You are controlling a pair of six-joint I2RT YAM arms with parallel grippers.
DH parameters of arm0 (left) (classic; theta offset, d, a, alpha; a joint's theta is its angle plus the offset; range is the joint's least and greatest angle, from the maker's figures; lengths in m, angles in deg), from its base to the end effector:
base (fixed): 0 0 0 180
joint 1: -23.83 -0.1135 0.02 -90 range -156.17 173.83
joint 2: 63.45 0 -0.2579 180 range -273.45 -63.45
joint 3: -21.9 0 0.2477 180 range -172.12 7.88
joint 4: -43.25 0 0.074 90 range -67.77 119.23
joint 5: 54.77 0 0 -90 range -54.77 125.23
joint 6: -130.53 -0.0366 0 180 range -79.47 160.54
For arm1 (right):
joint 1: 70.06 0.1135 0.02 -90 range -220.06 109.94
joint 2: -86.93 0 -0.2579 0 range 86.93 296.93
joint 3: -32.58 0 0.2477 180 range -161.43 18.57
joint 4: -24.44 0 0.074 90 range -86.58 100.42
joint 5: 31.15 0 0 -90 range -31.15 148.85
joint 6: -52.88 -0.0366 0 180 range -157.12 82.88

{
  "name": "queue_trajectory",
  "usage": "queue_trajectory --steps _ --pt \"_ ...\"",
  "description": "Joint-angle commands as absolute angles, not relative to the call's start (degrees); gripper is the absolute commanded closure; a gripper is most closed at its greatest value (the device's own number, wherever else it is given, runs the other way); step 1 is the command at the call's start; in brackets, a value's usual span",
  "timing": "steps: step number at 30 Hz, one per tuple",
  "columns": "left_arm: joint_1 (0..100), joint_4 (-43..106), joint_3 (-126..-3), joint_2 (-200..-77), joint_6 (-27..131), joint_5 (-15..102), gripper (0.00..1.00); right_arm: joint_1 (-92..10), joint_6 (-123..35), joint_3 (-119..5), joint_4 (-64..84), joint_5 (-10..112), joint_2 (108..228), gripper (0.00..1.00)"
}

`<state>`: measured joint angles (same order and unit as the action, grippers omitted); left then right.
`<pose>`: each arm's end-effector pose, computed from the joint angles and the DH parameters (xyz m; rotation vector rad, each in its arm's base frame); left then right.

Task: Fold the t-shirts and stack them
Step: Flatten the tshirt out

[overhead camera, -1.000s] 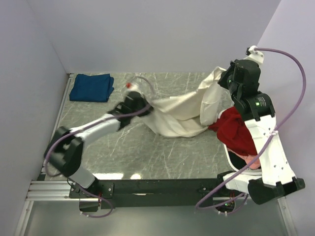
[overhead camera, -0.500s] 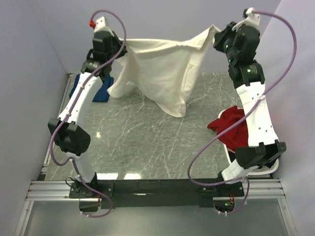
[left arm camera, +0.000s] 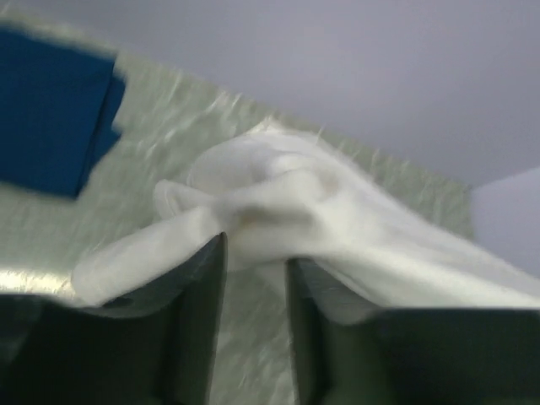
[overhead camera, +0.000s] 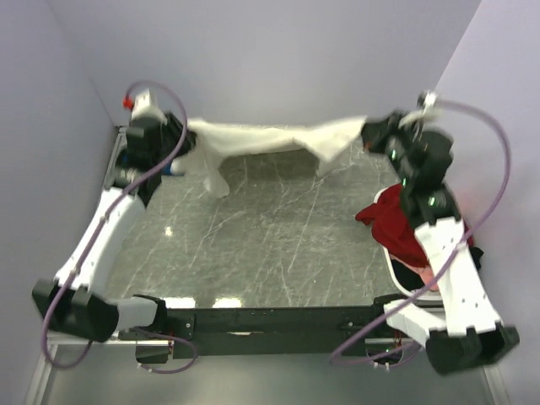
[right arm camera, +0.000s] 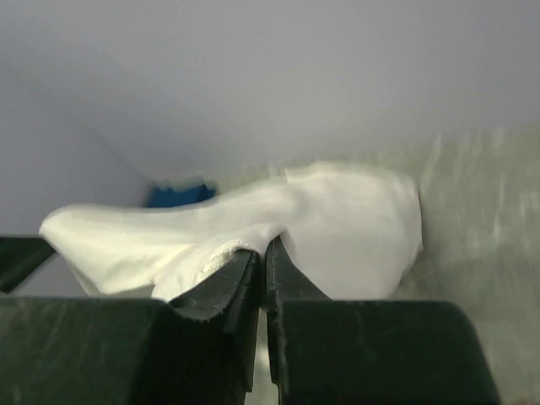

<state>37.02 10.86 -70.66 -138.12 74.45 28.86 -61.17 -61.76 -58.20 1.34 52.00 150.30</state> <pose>0.2876 -0.0632 0.4107 -0.4106 1.8025 -0.4773 0.2308 0.0405 0.4664 0.1110 1.5176 0.5593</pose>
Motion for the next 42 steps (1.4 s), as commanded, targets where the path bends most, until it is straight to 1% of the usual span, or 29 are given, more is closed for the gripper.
queue_trajectory --steps 1,2,3,4,5,7,8,10,12,14,17,23,26,31,36,42 --pt "36.49 14.37 -51.80 -127.37 82.09 27.85 0.47 -61.80 -68.31 -36.50 8.74 46.28 140.23 0.88" --pt "36.49 15.86 -47.53 -122.56 83.67 28.55 0.33 -61.71 -69.80 -32.01 9.10 45.41 138.62 0.71" --pt "36.49 16.74 -43.66 -120.34 84.82 29.42 0.30 -61.71 -69.81 -24.66 9.28 43.49 137.30 0.64" --pt "36.49 17.10 -37.44 -118.40 85.79 29.61 0.28 -61.71 -69.99 -21.98 7.10 43.56 135.37 0.58" --pt "36.49 16.23 -35.12 -115.51 87.19 28.65 0.24 -61.62 -70.08 -17.25 6.12 43.30 134.48 0.52" --pt "36.40 15.52 -30.03 -113.21 89.31 28.64 0.22 -61.71 -70.25 -13.70 3.15 43.73 131.51 0.49" --pt "36.40 14.65 -28.78 -111.37 92.53 26.47 0.21 -61.62 -71.04 -11.08 2.69 43.74 130.36 0.47" --pt "36.40 13.59 -25.62 -109.95 95.80 25.66 0.22 -61.71 -71.57 -8.95 2.78 42.25 127.37 0.45" --pt "36.40 13.15 -23.33 -108.63 100.20 25.83 0.24 -61.71 -72.89 -7.45 2.16 42.33 125.87 0.43" --pt "36.40 11.83 -22.27 -108.36 102.66 25.39 0.24 -61.62 -73.15 -6.92 2.07 41.98 124.72 0.43" --pt "36.40 6.83 -20.51 -108.36 107.49 22.85 0.29 -61.62 -72.81 -6.48 1.54 42.68 124.98 0.43" --pt "36.40 -2.56 -16.82 -106.17 115.23 19.51 0.37 -61.62 -72.10 -7.71 1.19 43.91 129.64 0.43" --pt "36.49 -6.79 -16.11 -105.29 118.66 17.66 0.38 -61.53 -72.36 -8.24 2.33 43.65 131.48 0.43" --pt "36.49 -9.70 -15.67 -106.07 119.28 18.18 0.40 -61.62 -72.54 -8.59 3.74 43.82 134.20 0.44" --pt "36.75 -7.78 -13.31 -108.10 118.49 21.17 0.44 -61.62 -72.45 -8.85 4.44 44.79 136.23 0.44" --pt "38.77 -7.77 -11.98 -110.12 118.85 19.33 0.44 -61.53 -72.54 -9.12 5.32 45.58 137.90 0.45"
